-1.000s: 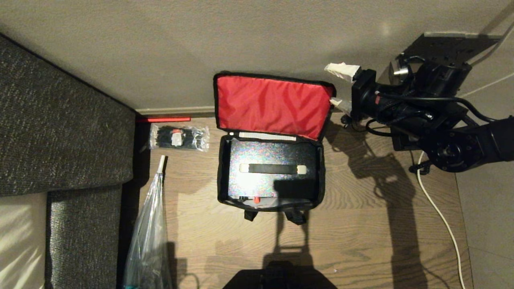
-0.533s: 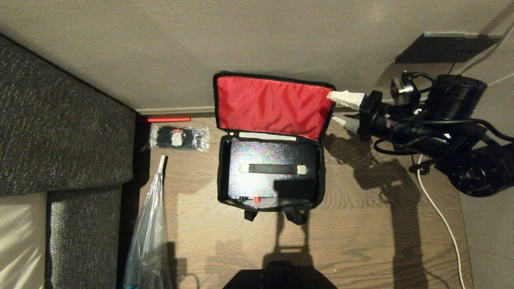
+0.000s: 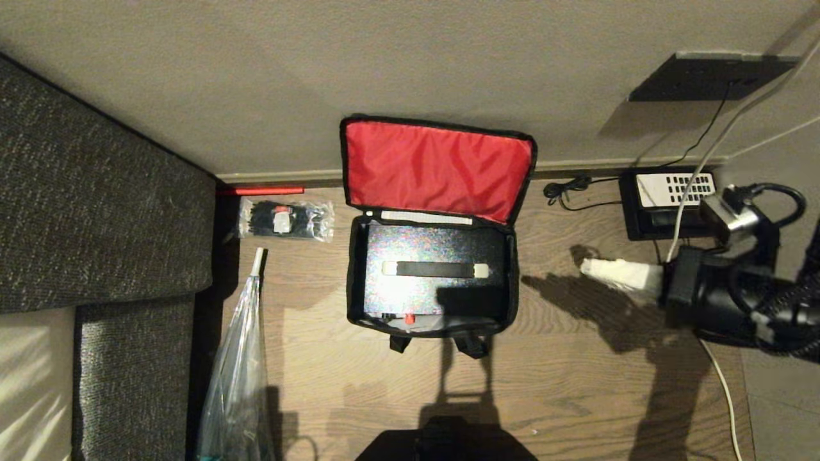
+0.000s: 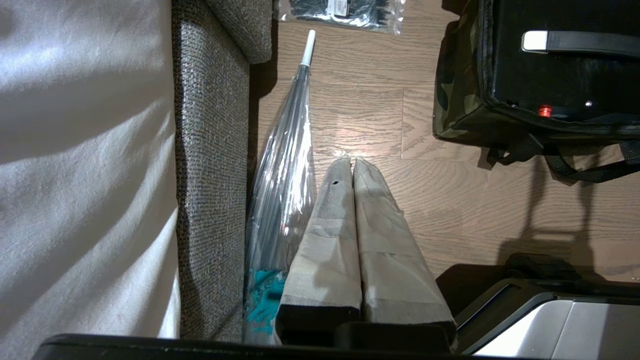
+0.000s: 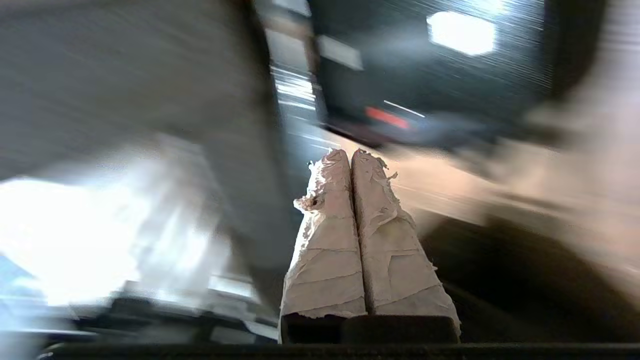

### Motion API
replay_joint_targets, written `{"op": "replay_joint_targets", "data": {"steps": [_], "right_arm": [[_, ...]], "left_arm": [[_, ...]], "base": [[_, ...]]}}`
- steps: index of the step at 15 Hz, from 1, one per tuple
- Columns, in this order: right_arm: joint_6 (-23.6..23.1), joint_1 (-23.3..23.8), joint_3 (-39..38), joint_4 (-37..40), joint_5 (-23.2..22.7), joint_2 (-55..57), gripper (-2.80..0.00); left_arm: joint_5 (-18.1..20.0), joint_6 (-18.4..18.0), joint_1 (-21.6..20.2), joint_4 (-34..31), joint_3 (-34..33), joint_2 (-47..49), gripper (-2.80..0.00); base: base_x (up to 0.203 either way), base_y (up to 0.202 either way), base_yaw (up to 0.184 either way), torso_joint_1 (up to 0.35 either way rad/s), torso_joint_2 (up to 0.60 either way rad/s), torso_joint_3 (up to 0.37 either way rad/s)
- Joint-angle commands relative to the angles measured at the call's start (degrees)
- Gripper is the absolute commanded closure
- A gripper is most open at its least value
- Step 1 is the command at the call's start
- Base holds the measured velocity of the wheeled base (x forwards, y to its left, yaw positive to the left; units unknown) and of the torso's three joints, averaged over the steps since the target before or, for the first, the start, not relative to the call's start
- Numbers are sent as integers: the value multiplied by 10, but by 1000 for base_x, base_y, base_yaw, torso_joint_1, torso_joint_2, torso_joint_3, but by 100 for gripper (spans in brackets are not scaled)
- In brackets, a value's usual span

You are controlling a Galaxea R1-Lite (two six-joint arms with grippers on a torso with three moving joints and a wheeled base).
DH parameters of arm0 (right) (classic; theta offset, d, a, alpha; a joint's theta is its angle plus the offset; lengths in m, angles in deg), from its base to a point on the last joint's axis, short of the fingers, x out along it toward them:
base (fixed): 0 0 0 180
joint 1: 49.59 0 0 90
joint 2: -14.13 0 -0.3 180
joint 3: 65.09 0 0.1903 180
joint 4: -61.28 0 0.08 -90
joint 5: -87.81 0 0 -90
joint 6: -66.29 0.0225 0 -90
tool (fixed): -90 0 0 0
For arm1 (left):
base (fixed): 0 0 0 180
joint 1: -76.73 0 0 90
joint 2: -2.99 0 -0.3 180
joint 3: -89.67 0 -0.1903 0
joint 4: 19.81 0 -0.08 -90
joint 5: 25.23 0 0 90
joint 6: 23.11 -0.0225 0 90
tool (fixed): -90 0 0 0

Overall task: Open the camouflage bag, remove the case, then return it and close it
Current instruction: Grip the handle

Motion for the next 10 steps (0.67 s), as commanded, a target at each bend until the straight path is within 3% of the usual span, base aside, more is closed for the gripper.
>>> {"op": "replay_joint_targets", "data": {"steps": [1, 4, 6, 10], "right_arm": [[-186, 0, -56, 132, 77, -150, 0], [-276, 24, -85, 290, 111, -327, 0], [-351, 72, -127, 378, 113, -445, 0], [-429, 144, -215, 444, 107, -617, 0]], "left_arm": [[0, 1, 0, 0, -2, -1, 0], [0, 1, 0, 0, -2, -1, 0], [0, 0, 0, 0, -2, -1, 0], [0, 1, 0, 0, -2, -1, 0]], "base": [[0, 0, 0, 0, 0, 0], [0, 0, 0, 0, 0, 0], [0, 0, 0, 0, 0, 0], [0, 0, 0, 0, 0, 0]]}}
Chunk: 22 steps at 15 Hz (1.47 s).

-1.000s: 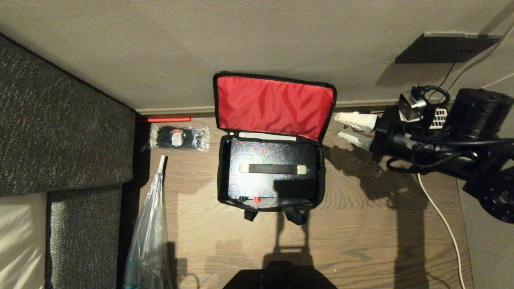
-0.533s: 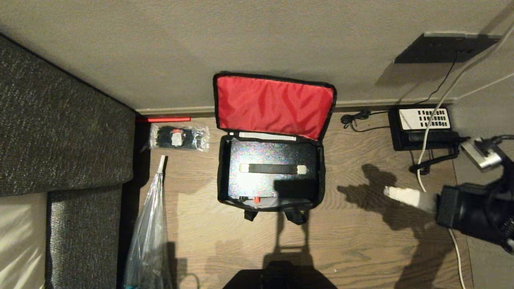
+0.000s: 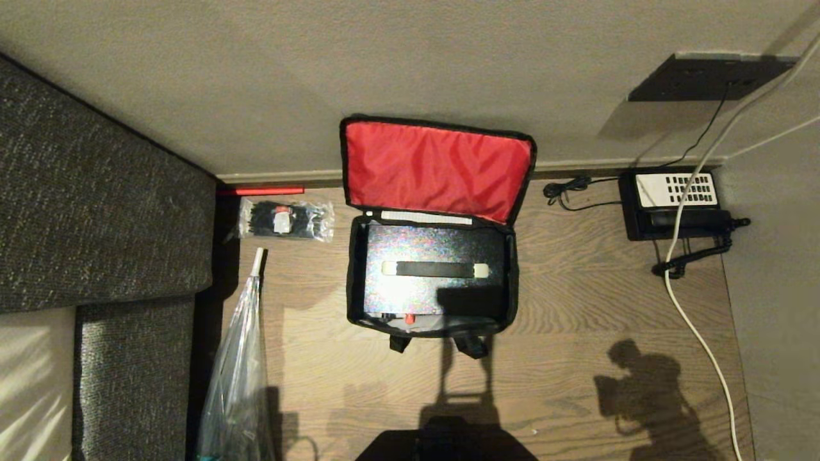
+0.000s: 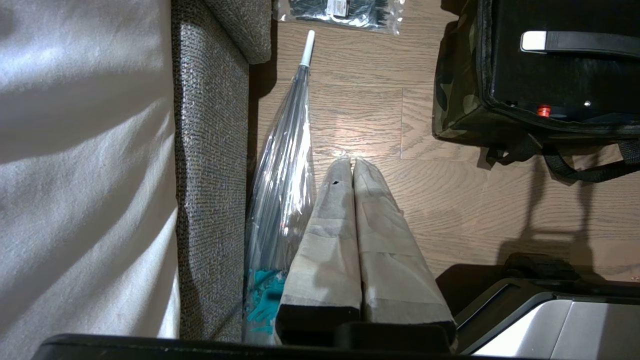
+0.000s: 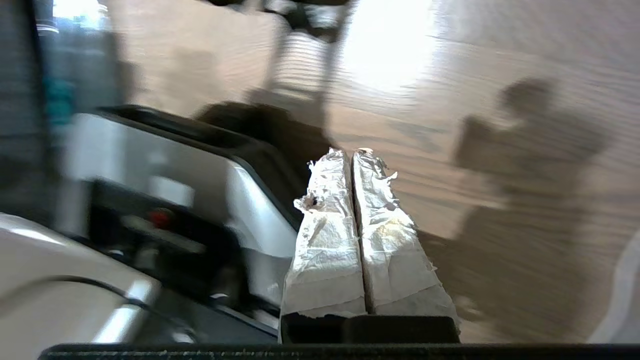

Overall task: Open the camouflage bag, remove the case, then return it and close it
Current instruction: Grip the handle

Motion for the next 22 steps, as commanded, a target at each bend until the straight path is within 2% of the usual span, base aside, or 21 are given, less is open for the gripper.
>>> {"op": "replay_joint_targets", "data": {"steps": [1, 4, 6, 11, 13, 22], "right_arm": [[-17, 26, -41, 16, 30, -135, 0], [-11, 31, -49, 30, 90, -217, 0], [1, 31, -68, 34, 179, -227, 0], [9, 31, -84, -3, 179, -276, 0], [9, 31, -77, 21, 179, -276, 0], [23, 31, -77, 19, 183, -276, 0]], "left_arm": [[0, 1, 0, 0, -2, -1, 0], [0, 1, 0, 0, -2, -1, 0], [0, 0, 0, 0, -2, -1, 0], [0, 1, 0, 0, -2, -1, 0], [0, 0, 0, 0, -2, -1, 0], [0, 0, 0, 0, -2, -1, 0]], "base": [[0, 0, 0, 0, 0, 0], [0, 0, 0, 0, 0, 0], [0, 0, 0, 0, 0, 0], [0, 0, 0, 0, 0, 0], [0, 0, 0, 0, 0, 0], [0, 0, 0, 0, 0, 0]]}}
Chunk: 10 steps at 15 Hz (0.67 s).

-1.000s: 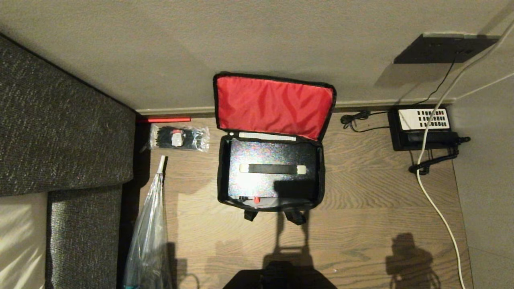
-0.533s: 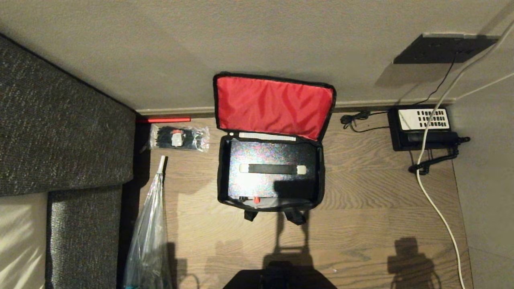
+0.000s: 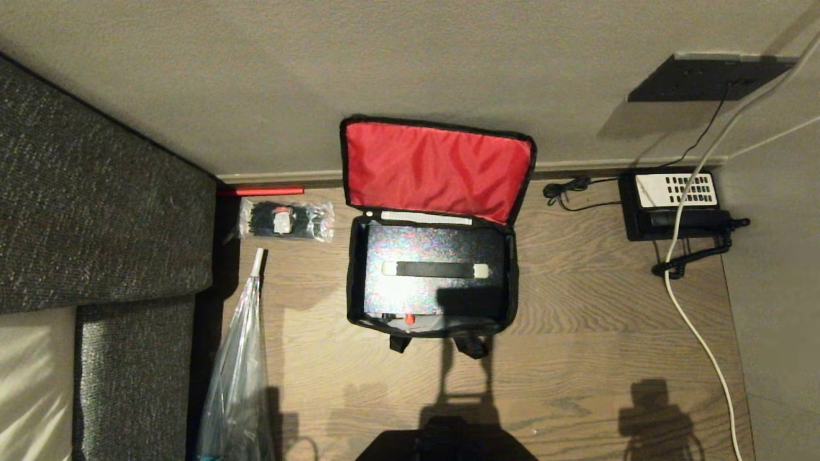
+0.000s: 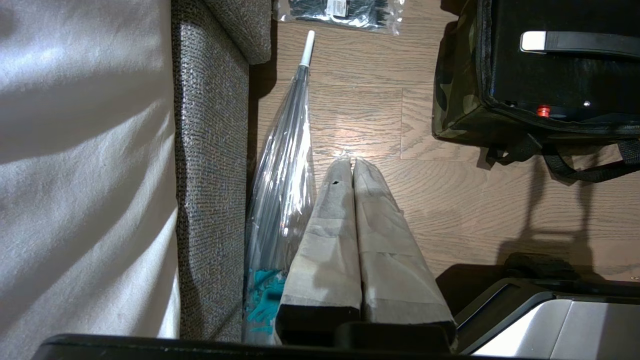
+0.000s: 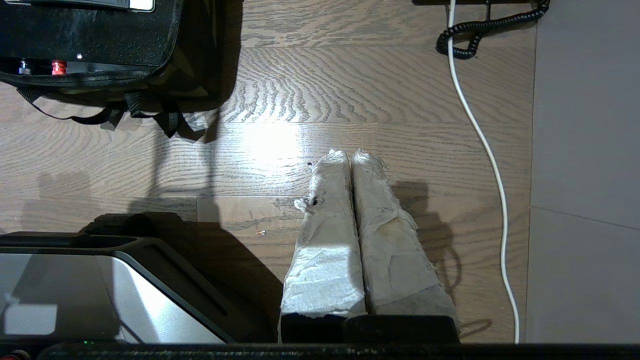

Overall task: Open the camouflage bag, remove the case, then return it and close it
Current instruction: Grip the handle

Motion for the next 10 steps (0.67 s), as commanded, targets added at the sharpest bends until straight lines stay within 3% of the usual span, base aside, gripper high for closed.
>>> {"op": "replay_joint_targets", "data": {"steps": [1, 10], "right_arm": [[-1, 0, 0, 0, 0, 1, 0], [-1, 0, 0, 0, 0, 1, 0]], "left_arm": [[0, 1, 0, 0, -2, -1, 0], [-1, 3, 0, 0, -2, -1, 0]], "base": [[0, 0, 0, 0, 0, 0], [0, 0, 0, 0, 1, 16]]}}
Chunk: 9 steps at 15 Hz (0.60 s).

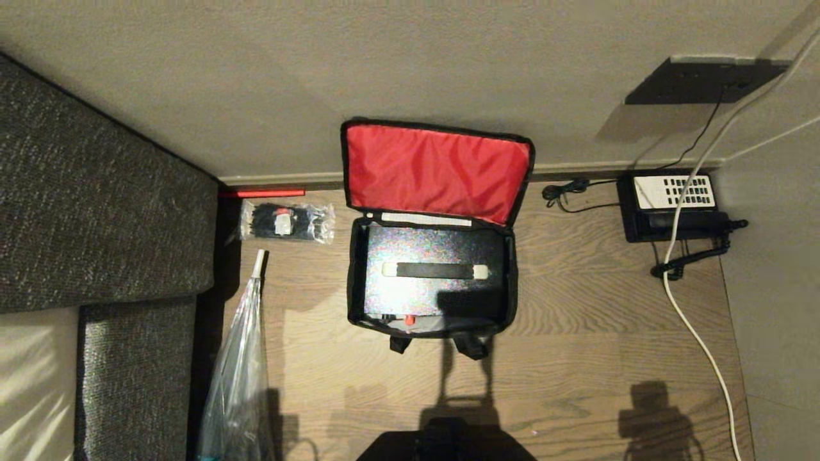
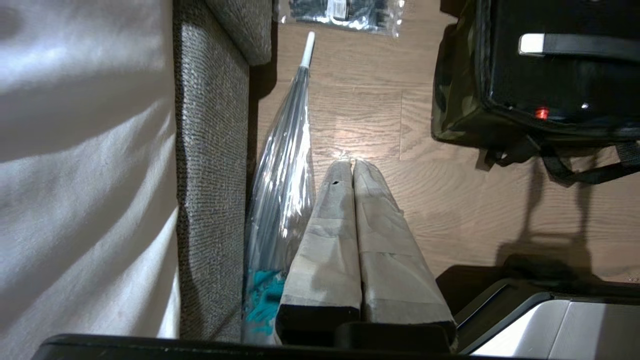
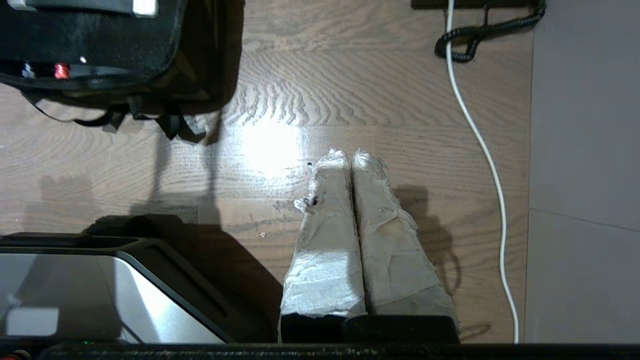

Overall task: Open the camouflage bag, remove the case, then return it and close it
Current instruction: Grip the handle

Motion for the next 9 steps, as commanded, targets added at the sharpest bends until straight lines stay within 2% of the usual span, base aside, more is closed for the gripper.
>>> {"op": "replay_joint_targets", "data": {"steps": [1, 9], "right_arm": [[0, 0, 0, 0, 0, 0, 0], [0, 0, 0, 0, 0, 0, 0]], "left_arm": [[-1, 1, 0, 0, -2, -1, 0], [0, 0, 0, 0, -2, -1, 0]], "base": [[0, 0, 0, 2, 4, 163], [0, 0, 0, 2, 1, 195]]}}
